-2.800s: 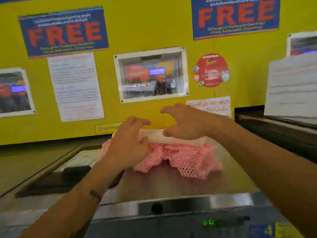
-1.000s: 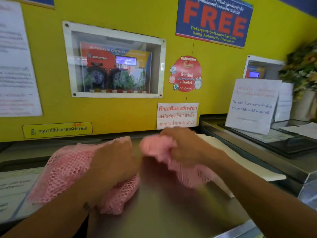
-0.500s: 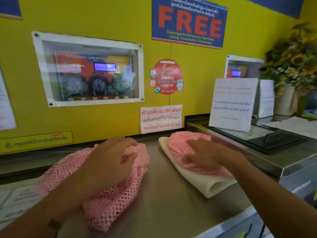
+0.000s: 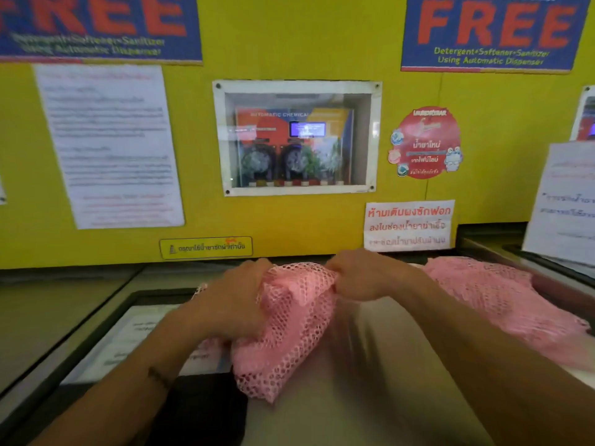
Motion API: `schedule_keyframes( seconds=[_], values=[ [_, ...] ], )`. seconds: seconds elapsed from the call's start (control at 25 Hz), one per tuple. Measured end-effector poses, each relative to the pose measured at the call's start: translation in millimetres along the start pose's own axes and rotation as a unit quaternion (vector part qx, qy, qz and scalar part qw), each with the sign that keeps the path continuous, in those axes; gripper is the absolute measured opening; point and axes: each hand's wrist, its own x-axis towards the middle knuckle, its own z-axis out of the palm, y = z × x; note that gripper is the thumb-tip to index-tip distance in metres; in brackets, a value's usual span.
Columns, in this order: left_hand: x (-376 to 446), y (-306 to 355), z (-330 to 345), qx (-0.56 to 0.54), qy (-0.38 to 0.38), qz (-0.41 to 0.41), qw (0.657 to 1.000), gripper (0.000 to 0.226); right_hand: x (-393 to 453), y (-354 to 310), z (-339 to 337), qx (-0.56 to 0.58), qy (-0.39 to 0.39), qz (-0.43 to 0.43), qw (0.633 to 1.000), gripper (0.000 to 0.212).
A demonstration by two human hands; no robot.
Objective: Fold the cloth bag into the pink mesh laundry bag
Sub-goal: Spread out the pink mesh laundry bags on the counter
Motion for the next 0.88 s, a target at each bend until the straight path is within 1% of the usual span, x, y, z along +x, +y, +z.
schedule_keyframes(
  seconds=[0.04, 0.08, 0.12, 0.16, 0.2, 0.24, 0.28, 0.36, 0.4, 0.44, 0.48, 0.52, 0.56, 0.6, 0.64, 0.68, 0.72, 0.76, 0.8, 0.84, 0.88],
  values=[
    [-1, -14, -2, 0.052, 0.009, -0.019, 0.998, 0.059, 11, 3, 4, 0.059, 0.07, 0.02, 0.996, 0.012],
    [-3, -26, -3, 0.08, 0.038, -0.043, 0.995, 0.071, 19, 7, 9, 0.107, 0.136, 0.045, 0.984, 0.013],
    [-4, -35, -5, 0.085, 0.078, -0.063, 0.991, 0.076, 24, 10, 15, 0.132, 0.188, 0.058, 0.972, 0.015],
    [-5, -41, -7, 0.082, 0.123, -0.074, 0.986, 0.077, 28, 13, 20, 0.142, 0.216, 0.065, 0.964, 0.016],
    [-4, -45, -10, 0.087, 0.161, -0.079, 0.98, 0.077, 29, 15, 24, 0.147, 0.223, 0.068, 0.961, 0.017],
    [-2, -49, -11, 0.103, 0.196, -0.087, 0.971, 0.074, 29, 19, 23, 0.142, 0.211, 0.068, 0.965, 0.018],
    [-1, -52, -14, 0.12, 0.228, -0.098, 0.961, 0.07, 26, 23, 20, 0.131, 0.183, 0.065, 0.972, 0.017],
    [-1, -54, -19, 0.121, 0.295, -0.119, 0.94, 0.061, 13, 37, 11, 0.08, 0.074, 0.071, 0.991, 0.012],
    [-4, -51, -23, 0.118, 0.317, -0.13, 0.932, 0.056, 5, 45, 6, 0.053, 0.032, 0.088, 0.994, 0.009],
    [-6, -47, -24, 0.114, 0.329, -0.135, 0.928, 0.052, -3, 53, 3, 0.033, 0.021, 0.113, 0.993, 0.01],
    [-8, -41, -24, 0.101, 0.327, -0.131, 0.93, 0.047, -10, 58, 0, 0.027, 0.055, 0.135, 0.989, 0.021],
    [-9, -32, -21, 0.071, 0.311, -0.116, 0.941, 0.04, -15, 58, -2, 0.053, 0.11, 0.138, 0.983, 0.034],
    [-11, -22, -15, 0.023, 0.279, -0.094, 0.956, 0.033, -17, 56, -1, 0.115, 0.162, 0.111, 0.974, 0.043],
    [-11, -12, -6, -0.027, 0.22, -0.08, 0.972, 0.031, -18, 47, 0, 0.195, 0.182, 0.064, 0.962, 0.048],
    [-9, -6, 5, -0.048, 0.139, -0.087, 0.985, 0.038, -19, 33, 4, 0.255, 0.159, 0.021, 0.954, 0.051],
    [-7, -2, 16, -0.014, 0.053, -0.109, 0.993, 0.056, -18, 17, 12, 0.261, 0.116, -0.006, 0.958, 0.055],
    [-6, -2, 28, 0.054, -0.007, -0.129, 0.99, 0.075, -13, 7, 24, 0.194, 0.071, -0.027, 0.978, 0.06],
    [-6, -4, 35, 0.112, -0.028, -0.14, 0.983, 0.087, -7, 0, 35, 0.118, 0.048, -0.035, 0.991, 0.062],
    [-5, -10, 37, 0.14, -0.018, -0.14, 0.98, 0.092, -1, -1, 42, 0.071, 0.064, -0.027, 0.995, 0.058],
    [-2, -16, 35, 0.143, 0.011, -0.132, 0.981, 0.094, 3, 2, 40, 0.065, 0.111, -0.011, 0.992, 0.052],
    [1, -26, 30, 0.131, 0.05, -0.118, 0.983, 0.095, 5, 10, 33, 0.091, 0.174, 0.012, 0.98, 0.047]
  ],
)
